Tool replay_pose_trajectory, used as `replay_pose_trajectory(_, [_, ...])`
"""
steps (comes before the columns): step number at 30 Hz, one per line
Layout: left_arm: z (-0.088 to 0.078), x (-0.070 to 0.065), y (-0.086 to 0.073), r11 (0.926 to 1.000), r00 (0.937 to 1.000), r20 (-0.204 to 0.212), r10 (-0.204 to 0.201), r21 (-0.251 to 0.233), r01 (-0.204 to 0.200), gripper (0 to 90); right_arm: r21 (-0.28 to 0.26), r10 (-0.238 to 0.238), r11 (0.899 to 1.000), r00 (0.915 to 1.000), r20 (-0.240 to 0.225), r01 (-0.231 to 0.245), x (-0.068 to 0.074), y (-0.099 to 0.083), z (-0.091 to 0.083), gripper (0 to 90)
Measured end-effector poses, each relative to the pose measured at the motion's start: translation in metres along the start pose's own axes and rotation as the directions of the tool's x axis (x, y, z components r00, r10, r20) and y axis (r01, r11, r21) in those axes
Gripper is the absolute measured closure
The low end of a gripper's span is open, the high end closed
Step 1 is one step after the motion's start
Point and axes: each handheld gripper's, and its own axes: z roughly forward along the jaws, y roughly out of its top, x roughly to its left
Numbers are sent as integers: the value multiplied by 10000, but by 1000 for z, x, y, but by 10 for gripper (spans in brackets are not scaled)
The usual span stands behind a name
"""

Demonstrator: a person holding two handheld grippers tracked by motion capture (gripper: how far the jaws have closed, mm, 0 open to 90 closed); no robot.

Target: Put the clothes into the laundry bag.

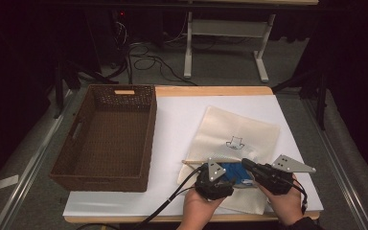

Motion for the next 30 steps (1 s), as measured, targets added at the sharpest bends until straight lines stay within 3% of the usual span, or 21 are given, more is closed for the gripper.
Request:
replay_pose_trajectory(2, [-2,2,-3,10000,10000,-64,53,62,-52,372,4,14,10000,10000,3,-14,0,0,0,887])
replay_pose_trajectory(5, [-2,6,-6,9997,9997,7,-225,-75,225,471,26,5,10000,10000,9,-5,0,0,1,887])
replay_pose_trajectory(7, [-1,5,-6,9995,9998,152,-109,-295,114,603,30,-46,10000,10000,6,46,1,0,1,887])
replay_pose_trajectory(10, [5,3,-4,9996,9998,-68,208,-165,-209,772,34,-43,10000,10000,4,43,1,0,1,887])
replay_pose_trajectory(11, [13,4,0,9996,9990,-417,160,-246,-170,826,36,-42,10000,10000,11,42,1,0,2,887])
replay_pose_trajectory(13, [22,9,5,9997,9978,-651,-83,-227,68,865,46,-60,10000,10000,4,60,1,0,2,887])
replay_pose_trajectory(14, [28,11,7,9999,9969,-784,10,-113,-19,867,47,-44,10000,10000,7,44,1,-1,2,887])
replay_pose_trajectory(17, [42,14,10,9997,9929,-1186,36,226,-9,856,54,12,10000,10000,-7,-12,0,-1,1,887])
replay_pose_trajectory(20, [43,14,8,9995,9929,-1193,44,331,-4,730,25,-4,10000,10000,-42,4,-1,-1,2,887])
replay_pose_trajectory(22, [37,14,7,9998,9942,-1074,87,187,-67,627,30,9,10000,10000,-45,-9,-1,-1,1,886])
replay_pose_trajectory(25, [24,16,4,9998,9967,-793,-180,19,182,500,45,19,10000,10000,-34,-18,-1,-1,1,887])
replay_pose_trajectory(30, [-5,18,-1,9999,9990,-454,-59,-103,55,426,23,-12,10000,10000,8,12,1,-1,0,887])
